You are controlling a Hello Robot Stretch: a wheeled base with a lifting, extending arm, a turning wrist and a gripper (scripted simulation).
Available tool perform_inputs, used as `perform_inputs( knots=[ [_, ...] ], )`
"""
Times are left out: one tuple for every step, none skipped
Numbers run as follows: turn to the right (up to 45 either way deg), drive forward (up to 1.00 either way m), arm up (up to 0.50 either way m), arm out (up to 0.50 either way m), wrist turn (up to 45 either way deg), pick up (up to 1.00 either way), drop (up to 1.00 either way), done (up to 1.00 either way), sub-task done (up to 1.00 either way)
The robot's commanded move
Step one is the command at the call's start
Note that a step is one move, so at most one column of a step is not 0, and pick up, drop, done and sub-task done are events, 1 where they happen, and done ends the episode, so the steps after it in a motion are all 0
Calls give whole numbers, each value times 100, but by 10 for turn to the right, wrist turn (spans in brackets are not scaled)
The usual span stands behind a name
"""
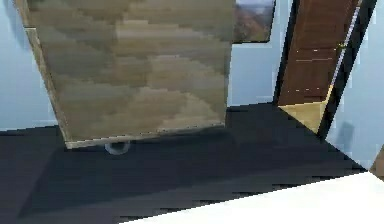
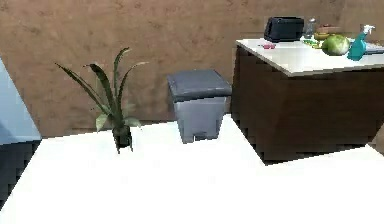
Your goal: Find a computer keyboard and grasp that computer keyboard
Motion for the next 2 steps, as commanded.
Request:
perform_inputs(
  knots=[
    [-120,0,0,0,0,0,0,0,0],
    [0,70,0,0,0,0,0,0,0]
  ],
)
